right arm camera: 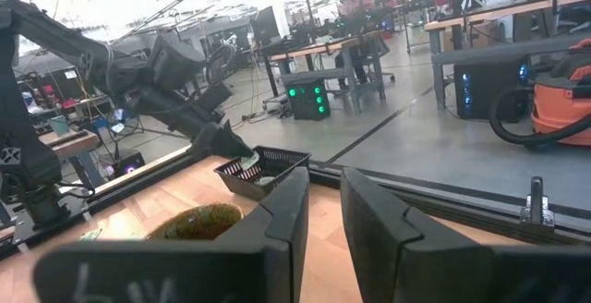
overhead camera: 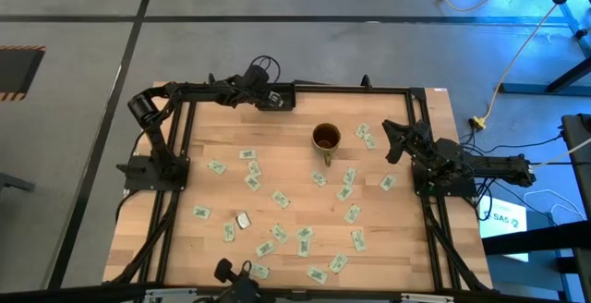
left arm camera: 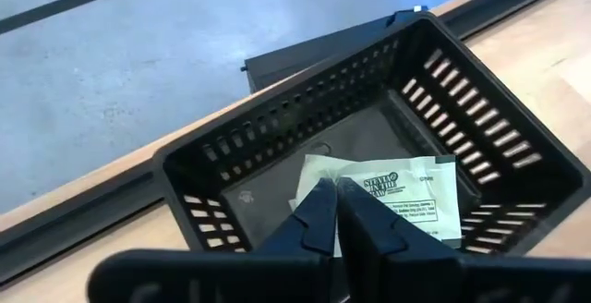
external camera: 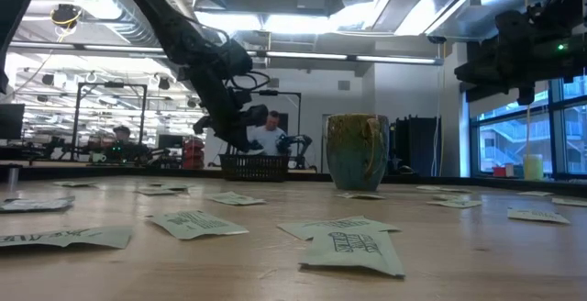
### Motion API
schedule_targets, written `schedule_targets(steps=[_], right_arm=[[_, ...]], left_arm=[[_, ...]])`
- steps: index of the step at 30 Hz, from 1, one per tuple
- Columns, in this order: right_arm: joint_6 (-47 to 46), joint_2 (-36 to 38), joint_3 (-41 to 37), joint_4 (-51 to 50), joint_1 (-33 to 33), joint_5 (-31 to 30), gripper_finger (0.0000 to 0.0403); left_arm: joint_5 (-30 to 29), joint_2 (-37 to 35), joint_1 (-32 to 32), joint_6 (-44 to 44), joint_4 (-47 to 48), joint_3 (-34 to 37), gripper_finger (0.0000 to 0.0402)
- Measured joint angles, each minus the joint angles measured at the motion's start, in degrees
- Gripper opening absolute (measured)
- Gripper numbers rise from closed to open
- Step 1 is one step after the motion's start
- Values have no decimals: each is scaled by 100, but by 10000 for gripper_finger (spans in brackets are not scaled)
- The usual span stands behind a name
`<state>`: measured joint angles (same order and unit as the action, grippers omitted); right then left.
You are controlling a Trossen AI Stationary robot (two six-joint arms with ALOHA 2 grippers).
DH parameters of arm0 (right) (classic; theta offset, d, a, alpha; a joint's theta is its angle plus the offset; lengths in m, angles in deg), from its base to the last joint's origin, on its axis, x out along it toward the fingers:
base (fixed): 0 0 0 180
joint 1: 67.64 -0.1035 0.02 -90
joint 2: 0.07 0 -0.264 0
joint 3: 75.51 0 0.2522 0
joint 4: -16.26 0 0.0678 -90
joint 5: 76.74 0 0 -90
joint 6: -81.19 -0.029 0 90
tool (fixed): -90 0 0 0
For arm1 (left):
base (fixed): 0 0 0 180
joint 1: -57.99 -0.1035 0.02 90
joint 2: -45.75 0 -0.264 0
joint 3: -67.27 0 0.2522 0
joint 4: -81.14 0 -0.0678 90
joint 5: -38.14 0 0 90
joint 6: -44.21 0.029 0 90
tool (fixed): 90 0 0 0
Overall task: Pick and place Stevia / Truvia into bins
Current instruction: Put the stevia packet into the black container
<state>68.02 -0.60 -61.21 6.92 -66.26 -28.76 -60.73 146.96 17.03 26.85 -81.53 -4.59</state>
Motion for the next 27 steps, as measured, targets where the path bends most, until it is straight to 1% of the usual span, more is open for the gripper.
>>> schedule_targets(steps=[5,9,13,15,17,20,24,27], right_arm=[[-597,-1,-1,2,-1,6,71],[-620,1,-2,2,0,22,71],[-616,1,0,46,-2,334,71],[-705,2,30,81,-2,477,71],[-808,-19,176,0,-2,545,71],[-880,-165,528,-255,-2,579,71],[-1129,-665,1286,-1217,-2,612,71],[-1613,-1326,1972,-2232,3,722,71]], left_arm=[[18,0,-6,153,2,0,28],[16,0,-6,160,0,0,49],[37,0,-5,155,0,0,61],[256,0,-5,45,-1,0,63],[639,-12,11,-161,-90,0,62],[1220,-40,116,-292,-526,-2,57],[1883,-171,360,-292,-1382,-4,51],[2211,-322,588,-293,-2131,-4,48]])
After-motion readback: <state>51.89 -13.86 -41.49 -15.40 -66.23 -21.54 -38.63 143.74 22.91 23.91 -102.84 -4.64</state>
